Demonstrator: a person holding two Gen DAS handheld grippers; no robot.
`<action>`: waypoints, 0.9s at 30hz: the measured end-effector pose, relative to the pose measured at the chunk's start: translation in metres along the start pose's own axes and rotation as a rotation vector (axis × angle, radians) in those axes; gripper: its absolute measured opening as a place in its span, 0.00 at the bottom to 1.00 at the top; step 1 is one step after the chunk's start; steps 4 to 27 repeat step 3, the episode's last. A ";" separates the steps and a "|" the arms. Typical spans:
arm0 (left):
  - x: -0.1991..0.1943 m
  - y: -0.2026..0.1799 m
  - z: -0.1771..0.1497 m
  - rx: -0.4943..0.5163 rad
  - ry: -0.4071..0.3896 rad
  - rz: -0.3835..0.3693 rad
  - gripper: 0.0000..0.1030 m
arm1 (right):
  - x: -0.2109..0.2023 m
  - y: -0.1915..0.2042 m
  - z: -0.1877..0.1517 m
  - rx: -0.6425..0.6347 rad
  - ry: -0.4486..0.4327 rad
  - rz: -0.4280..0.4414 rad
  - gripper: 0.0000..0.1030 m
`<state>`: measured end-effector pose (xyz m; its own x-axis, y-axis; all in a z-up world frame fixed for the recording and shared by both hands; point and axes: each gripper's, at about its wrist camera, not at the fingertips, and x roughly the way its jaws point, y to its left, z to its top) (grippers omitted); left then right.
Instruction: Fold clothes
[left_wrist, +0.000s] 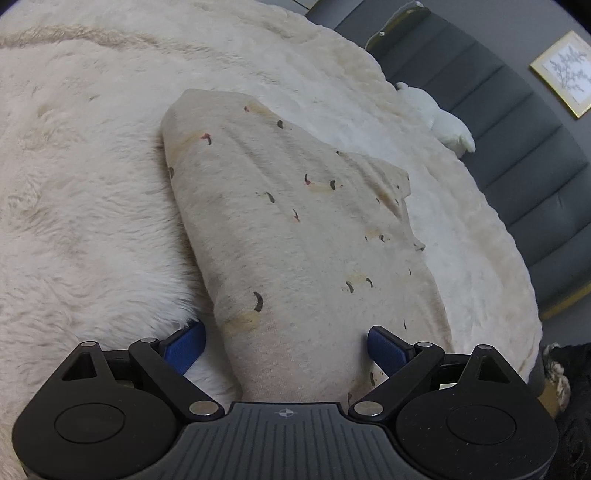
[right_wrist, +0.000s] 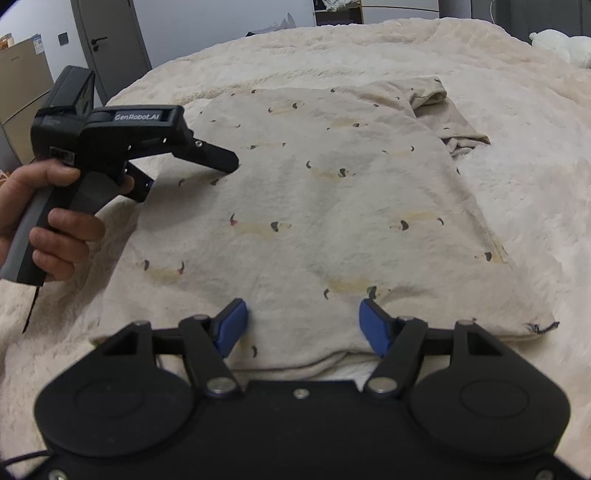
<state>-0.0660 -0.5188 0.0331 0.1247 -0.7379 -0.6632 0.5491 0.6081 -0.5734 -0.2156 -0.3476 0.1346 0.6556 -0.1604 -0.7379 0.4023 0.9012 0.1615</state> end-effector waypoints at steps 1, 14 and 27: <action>-0.001 0.002 0.000 -0.008 -0.001 -0.003 0.88 | 0.000 0.000 0.000 0.006 0.000 0.001 0.64; -0.003 0.005 0.000 -0.017 -0.002 -0.007 0.87 | 0.001 -0.001 0.001 0.018 0.007 -0.002 0.64; -0.003 0.005 0.000 -0.017 -0.002 -0.007 0.87 | 0.001 -0.001 0.001 0.018 0.007 -0.002 0.64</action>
